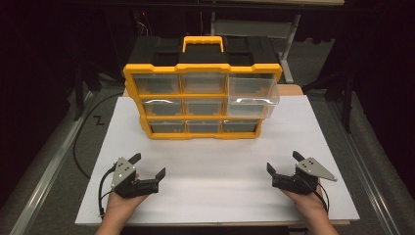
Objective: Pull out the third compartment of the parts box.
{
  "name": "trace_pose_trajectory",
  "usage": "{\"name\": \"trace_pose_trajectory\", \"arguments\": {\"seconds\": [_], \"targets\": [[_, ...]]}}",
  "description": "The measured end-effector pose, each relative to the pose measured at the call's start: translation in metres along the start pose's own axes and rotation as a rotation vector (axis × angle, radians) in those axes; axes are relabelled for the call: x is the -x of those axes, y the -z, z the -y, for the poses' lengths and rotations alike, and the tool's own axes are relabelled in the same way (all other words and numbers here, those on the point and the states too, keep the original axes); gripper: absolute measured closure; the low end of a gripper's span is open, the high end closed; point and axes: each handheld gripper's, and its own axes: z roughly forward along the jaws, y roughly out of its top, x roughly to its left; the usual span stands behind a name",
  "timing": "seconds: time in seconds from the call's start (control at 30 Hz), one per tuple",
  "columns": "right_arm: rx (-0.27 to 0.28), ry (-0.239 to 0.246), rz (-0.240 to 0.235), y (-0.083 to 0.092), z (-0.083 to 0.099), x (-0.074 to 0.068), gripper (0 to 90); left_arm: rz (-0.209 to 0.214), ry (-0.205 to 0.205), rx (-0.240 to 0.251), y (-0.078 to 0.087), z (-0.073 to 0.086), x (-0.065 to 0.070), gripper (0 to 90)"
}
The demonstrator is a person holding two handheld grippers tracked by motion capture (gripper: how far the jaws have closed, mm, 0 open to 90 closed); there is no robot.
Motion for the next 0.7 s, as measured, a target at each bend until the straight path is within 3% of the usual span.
{"name": "trace_pose_trajectory", "arguments": {"seconds": [0.7], "targets": [[-0.010,0.039,-0.009,-0.0012,-0.0001,-0.0029,1.2,0.006,-0.021,-0.011,-0.0001,0.0007,0.0025,1.0]]}}
